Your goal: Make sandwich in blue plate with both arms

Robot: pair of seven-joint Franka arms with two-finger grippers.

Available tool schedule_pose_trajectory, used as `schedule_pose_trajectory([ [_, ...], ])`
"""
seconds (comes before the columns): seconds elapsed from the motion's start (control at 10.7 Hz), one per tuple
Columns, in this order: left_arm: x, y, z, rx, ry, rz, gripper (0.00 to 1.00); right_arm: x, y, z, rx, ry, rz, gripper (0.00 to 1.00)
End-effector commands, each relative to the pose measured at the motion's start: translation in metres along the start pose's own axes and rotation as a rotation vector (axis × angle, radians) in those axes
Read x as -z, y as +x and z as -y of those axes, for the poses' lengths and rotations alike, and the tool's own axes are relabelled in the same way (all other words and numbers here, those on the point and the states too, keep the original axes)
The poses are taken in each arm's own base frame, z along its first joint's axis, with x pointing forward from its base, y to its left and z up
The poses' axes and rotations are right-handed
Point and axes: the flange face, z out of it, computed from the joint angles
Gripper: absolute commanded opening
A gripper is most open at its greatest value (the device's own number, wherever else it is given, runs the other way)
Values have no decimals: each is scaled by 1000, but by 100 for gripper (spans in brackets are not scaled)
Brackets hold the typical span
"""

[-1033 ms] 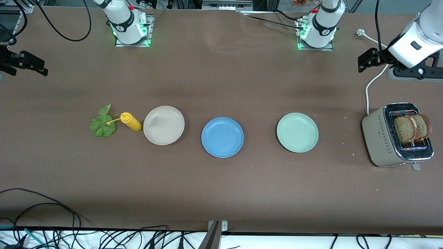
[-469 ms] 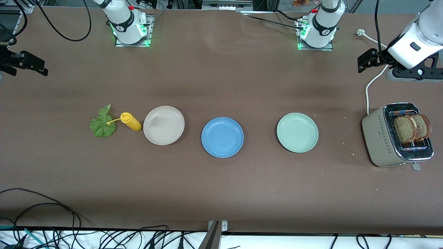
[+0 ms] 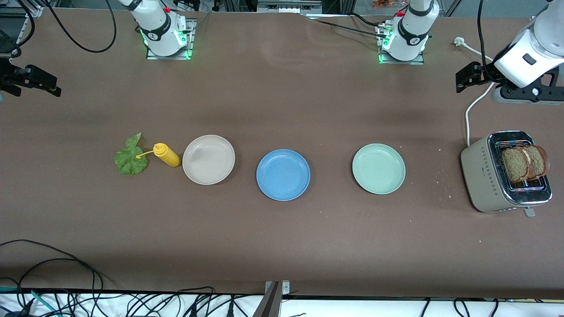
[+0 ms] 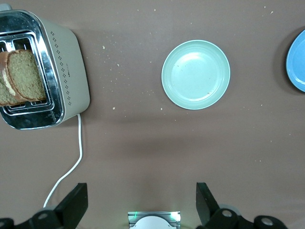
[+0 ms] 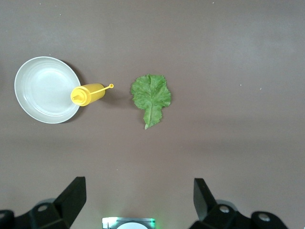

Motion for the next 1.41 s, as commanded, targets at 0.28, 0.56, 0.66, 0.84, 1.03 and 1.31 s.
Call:
schedule_pose_trajectory([
  [0.28, 8, -1, 2, -12, 1, 3, 100, 6, -4, 3, -9, 10, 2, 100],
  [0.56, 8, -1, 3, -11, 1, 3, 100, 6, -4, 3, -9, 10, 2, 100],
  [0.66, 7, 0, 4, -8, 0, 5, 100, 6, -4, 3, -9, 10, 2, 100],
  [0.84, 6, 2, 14, 5, -3, 6, 100, 6, -4, 3, -9, 10, 2, 100],
  [1.03, 1, 7, 22, 14, -7, 8, 100, 6, -4, 3, -9, 10, 2, 100],
  [1.31, -26, 37, 60, 77, -41, 2, 100, 6, -4, 3, -9, 10, 2, 100],
])
